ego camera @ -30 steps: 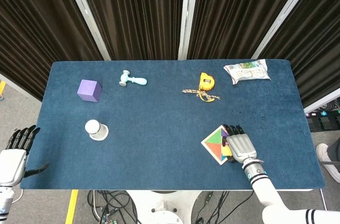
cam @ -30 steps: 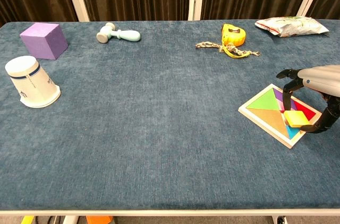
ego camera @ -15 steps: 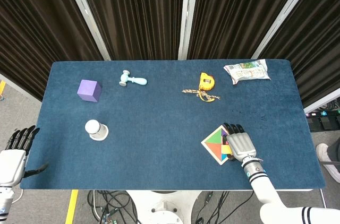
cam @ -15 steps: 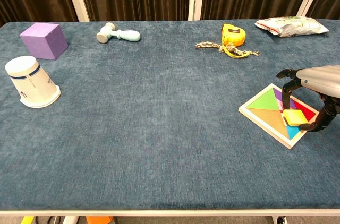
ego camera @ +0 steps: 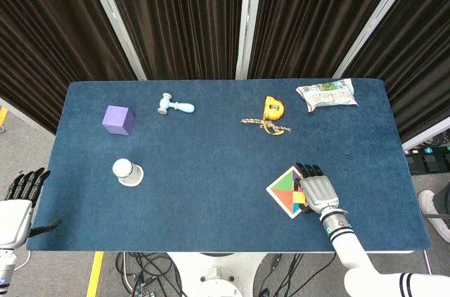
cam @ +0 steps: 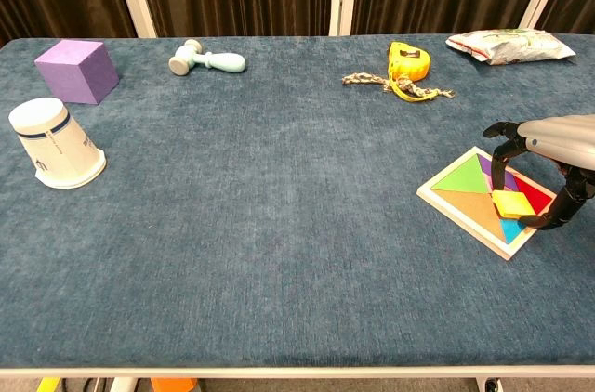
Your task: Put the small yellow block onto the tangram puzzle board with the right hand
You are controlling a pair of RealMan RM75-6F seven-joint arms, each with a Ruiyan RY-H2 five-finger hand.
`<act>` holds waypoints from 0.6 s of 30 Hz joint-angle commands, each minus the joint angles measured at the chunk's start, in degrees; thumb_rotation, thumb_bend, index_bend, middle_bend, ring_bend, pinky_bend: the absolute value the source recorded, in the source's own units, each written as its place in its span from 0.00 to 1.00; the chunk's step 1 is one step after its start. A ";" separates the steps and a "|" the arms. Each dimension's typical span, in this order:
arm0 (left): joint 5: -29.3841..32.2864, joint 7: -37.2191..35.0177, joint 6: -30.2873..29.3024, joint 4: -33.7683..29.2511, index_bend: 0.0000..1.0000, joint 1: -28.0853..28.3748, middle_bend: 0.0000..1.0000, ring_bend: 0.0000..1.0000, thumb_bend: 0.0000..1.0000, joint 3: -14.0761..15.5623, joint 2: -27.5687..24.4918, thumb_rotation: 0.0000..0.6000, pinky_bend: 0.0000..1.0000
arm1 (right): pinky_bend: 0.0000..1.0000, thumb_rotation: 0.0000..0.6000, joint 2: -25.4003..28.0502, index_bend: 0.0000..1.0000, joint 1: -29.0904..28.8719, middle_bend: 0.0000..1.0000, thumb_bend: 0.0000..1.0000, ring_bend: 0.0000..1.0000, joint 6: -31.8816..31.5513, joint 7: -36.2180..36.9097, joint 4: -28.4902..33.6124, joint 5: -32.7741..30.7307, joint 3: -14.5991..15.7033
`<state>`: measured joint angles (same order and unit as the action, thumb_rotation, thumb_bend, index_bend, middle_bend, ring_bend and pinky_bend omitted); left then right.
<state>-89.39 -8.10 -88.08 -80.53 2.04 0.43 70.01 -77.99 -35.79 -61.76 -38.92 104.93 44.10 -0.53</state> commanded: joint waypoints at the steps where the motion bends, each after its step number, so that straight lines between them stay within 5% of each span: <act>1: -0.01 0.08 0.03 -0.04 0.06 0.01 0.04 0.00 0.00 0.01 0.02 1.00 0.05 | 0.00 1.00 0.31 0.21 -0.02 0.00 0.18 0.00 0.03 0.32 0.27 0.25 0.08; 12: -0.07 0.33 0.03 -0.25 0.06 0.07 0.04 0.00 0.00 -0.08 0.00 1.00 0.05 | 0.00 1.00 2.88 0.17 1.02 0.00 0.18 0.00 -1.58 3.47 2.70 3.18 -0.20; 18: -0.41 1.38 -0.30 -1.19 0.06 0.17 0.04 0.00 0.00 -0.19 -0.15 1.00 0.05 | 0.00 1.00 10.79 0.09 7.55 0.00 0.18 0.00 -9.65 11.10 5.84 15.58 2.10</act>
<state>-89.74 -6.86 -88.27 -81.60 2.21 0.29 69.92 -70.96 -31.92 -67.08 -32.04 109.55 53.34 0.07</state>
